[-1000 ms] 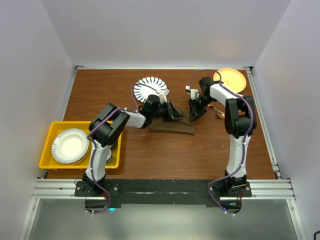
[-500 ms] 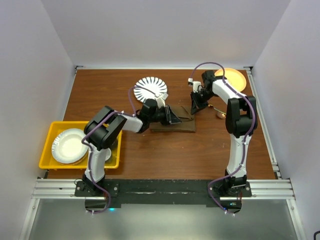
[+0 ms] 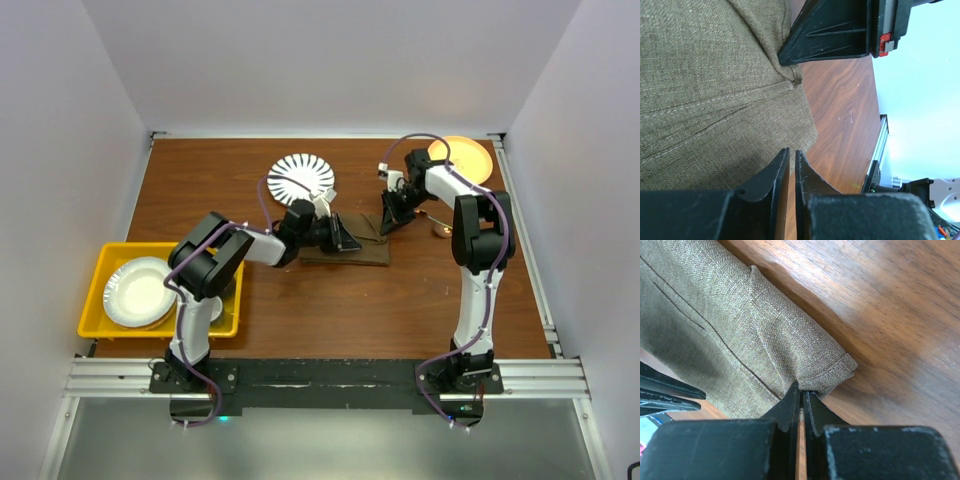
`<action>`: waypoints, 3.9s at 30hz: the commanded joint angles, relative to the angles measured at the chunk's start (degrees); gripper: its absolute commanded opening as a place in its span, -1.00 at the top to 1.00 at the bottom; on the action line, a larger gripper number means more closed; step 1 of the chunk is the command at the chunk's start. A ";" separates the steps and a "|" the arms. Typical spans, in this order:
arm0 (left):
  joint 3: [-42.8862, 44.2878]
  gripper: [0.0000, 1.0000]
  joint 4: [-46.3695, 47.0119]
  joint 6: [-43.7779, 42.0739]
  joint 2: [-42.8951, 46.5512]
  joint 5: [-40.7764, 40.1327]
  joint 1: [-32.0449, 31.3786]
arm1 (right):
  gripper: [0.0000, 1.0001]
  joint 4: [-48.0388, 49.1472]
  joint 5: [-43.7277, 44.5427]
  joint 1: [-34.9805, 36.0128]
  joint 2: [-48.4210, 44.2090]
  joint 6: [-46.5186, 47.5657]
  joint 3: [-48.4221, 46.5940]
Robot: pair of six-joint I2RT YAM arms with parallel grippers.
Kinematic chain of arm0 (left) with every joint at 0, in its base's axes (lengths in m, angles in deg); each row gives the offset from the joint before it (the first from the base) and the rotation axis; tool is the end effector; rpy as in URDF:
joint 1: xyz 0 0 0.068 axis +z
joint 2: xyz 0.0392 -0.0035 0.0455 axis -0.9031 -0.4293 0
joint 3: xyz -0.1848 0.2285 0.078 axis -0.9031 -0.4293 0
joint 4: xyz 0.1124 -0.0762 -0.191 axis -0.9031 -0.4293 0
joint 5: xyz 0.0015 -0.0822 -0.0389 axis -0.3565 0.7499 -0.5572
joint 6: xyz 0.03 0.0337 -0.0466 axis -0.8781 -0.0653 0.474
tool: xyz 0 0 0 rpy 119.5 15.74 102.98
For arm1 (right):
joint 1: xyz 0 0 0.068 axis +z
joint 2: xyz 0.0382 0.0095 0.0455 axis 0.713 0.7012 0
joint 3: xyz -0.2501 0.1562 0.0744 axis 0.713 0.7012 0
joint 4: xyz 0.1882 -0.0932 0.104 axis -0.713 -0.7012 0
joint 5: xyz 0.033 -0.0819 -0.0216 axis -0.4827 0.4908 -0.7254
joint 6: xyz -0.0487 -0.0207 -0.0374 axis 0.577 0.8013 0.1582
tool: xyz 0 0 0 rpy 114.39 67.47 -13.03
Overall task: Fold the napkin into a case and place the utensils inside
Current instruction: Fold the lower triangle-folded napkin at the center of the board.
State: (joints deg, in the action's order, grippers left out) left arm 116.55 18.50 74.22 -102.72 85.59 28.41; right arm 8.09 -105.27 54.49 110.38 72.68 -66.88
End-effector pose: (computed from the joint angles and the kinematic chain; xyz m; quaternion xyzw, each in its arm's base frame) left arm 0.3288 -0.2721 0.1700 0.0239 0.8207 -0.5261 0.2216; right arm 0.4188 0.0910 0.1790 -0.1767 0.9486 0.2453 0.0941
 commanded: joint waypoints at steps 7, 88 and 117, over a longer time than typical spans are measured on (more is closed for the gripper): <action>12.17 0.74 2.18 -0.09 -4.25 -3.14 -0.22 | 0.94 1.93 1.66 0.30 0.85 -0.46 2.15; -12.50 0.07 -0.98 -4.56 4.08 8.80 7.69 | 0.63 5.02 5.18 -2.34 -7.59 -0.91 19.64; 13.68 1.00 -0.27 4.75 -10.93 -3.04 -3.83 | 0.71 10.55 -3.00 -2.16 -14.27 -10.40 28.87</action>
State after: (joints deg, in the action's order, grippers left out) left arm 128.11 21.29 77.91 -111.64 88.82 24.35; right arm 18.67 -112.74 52.09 95.73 62.69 -40.30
